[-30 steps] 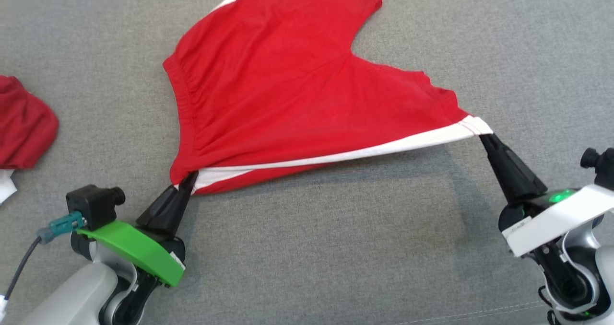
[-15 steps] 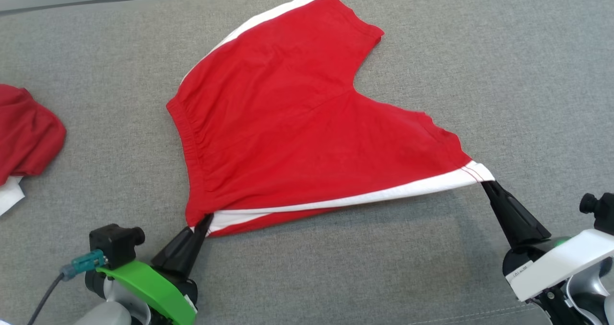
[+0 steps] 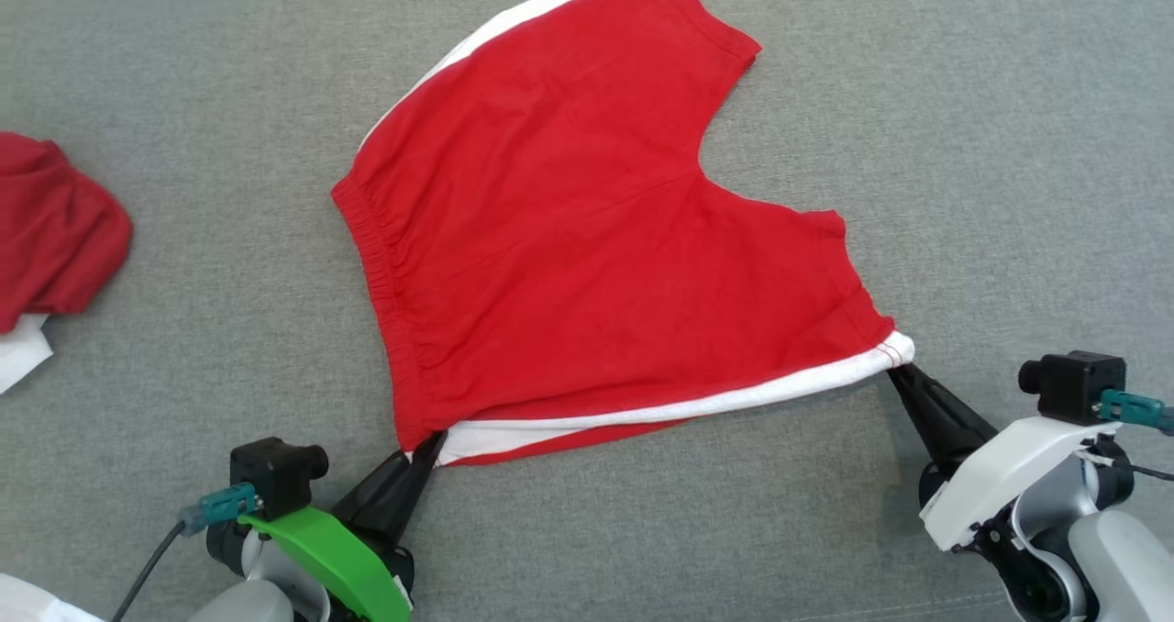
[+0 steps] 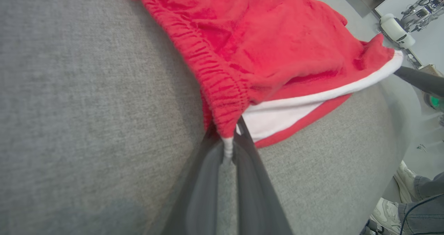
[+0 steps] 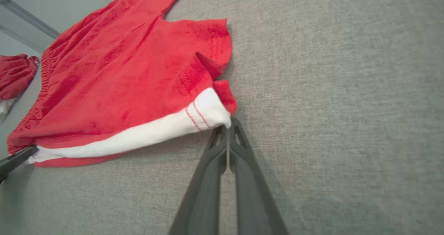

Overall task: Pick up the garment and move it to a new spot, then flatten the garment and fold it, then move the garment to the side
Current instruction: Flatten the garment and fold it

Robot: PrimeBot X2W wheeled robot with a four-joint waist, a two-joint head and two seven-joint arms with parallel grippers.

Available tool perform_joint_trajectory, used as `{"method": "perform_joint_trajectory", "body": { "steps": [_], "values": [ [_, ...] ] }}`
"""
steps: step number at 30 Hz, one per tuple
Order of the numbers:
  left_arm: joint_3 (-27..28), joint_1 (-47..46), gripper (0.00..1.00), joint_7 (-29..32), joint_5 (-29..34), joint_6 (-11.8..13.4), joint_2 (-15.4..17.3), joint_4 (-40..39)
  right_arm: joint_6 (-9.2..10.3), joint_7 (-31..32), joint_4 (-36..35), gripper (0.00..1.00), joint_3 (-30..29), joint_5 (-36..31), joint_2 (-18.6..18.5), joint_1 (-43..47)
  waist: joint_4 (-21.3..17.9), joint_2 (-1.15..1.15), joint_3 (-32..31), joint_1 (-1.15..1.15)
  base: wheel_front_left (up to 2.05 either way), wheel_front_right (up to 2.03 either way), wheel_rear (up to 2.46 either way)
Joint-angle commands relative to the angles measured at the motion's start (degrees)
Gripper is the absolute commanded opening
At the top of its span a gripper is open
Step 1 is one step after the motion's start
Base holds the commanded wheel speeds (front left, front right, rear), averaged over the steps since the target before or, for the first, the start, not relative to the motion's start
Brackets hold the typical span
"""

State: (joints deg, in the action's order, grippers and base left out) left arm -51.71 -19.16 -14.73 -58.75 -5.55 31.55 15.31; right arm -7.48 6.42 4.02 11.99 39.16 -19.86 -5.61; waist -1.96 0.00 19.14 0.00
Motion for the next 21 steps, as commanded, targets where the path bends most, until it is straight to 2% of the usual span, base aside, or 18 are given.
{"method": "perform_joint_trajectory", "body": {
  "steps": [1, 2, 3, 4, 5, 6, 7, 8, 9, 16, 21],
  "values": [
    [-0.2, -0.4, 0.00, 0.0, 0.0, -0.3, -0.3, 0.9, -0.03, -1.0, 0.9, 0.00, 0.6, 0.6, -0.3, -0.8, 0.5, 0.00, -0.3, 0.00, 0.00, 0.00, 0.00],
    [-0.3, -0.5, 0.17, 0.0, 0.0, -0.4, -0.5, 1.2, -0.03, -1.7, 1.5, 0.00, 1.1, 0.9, -0.8, -0.9, 0.6, 0.00, -0.4, 0.00, 0.00, 0.00, 0.00],
    [-0.4, -0.5, 0.40, -0.1, 0.0, -0.4, -0.7, 1.4, -0.03, -2.2, 2.1, 0.00, 1.5, 1.2, -1.3, -1.0, 0.6, 0.00, -0.5, 0.00, 0.00, 0.00, 0.00],
    [-0.3, -0.5, 0.82, -0.1, -0.1, -0.6, -0.8, 1.5, -0.03, -2.8, 2.6, 0.00, 1.7, 1.3, -1.7, -1.2, 0.6, 0.00, -0.6, 0.00, 0.00, 0.00, 0.00],
    [0.0, -0.2, 1.00, -0.2, -0.5, -0.7, -1.0, 1.6, -0.03, -3.3, 3.0, 0.00, 1.9, 1.4, -2.0, -1.4, 0.6, 0.00, -0.7, 0.00, 0.00, 0.00, 0.00],
    [0.4, 0.2, 1.00, -0.2, -1.3, -0.8, -1.3, 1.7, -0.03, -3.9, 3.5, 0.28, 1.8, 1.7, -2.1, -1.5, 0.5, 0.00, -0.9, 0.00, 0.00, 0.00, 0.00],
    [0.5, 0.6, 1.00, -0.3, -1.5, -0.8, -1.6, 1.8, -0.03, -4.2, 4.1, 0.43, 1.8, 2.0, -2.2, -1.5, 0.4, 0.00, -1.1, 0.00, 0.00, 0.00, 0.00],
    [0.4, 0.8, 1.00, -0.3, -1.4, -0.8, -1.6, 2.0, -0.03, -4.4, 4.6, 0.76, 1.9, 2.1, -2.5, -1.6, 0.3, 0.00, -1.3, 0.00, 0.00, 0.00, 0.00],
    [0.3, 0.8, 1.00, -0.2, -1.2, -0.9, -1.6, 2.4, -0.03, -4.8, 4.9, 0.98, 2.1, 2.1, -2.8, -1.7, 0.2, 0.00, -1.4, 0.00, 0.00, 0.00, 0.00],
    [-0.9, 1.4, 1.00, 0.2, -0.7, -0.3, -2.8, 3.0, -0.03, -7.9, 6.3, 1.00, 2.1, 3.7, -2.7, -1.8, -0.3, 0.00, -2.5, 0.00, 0.00, 0.00, 0.00],
    [-0.8, 3.2, 1.00, 0.5, -1.3, 1.9, -2.0, 1.4, -0.03, -10.8, 5.2, 1.00, 1.2, 4.9, -2.8, -0.4, -0.2, 0.00, -3.5, 0.00, 0.00, 0.00, 0.00]
  ]
}}
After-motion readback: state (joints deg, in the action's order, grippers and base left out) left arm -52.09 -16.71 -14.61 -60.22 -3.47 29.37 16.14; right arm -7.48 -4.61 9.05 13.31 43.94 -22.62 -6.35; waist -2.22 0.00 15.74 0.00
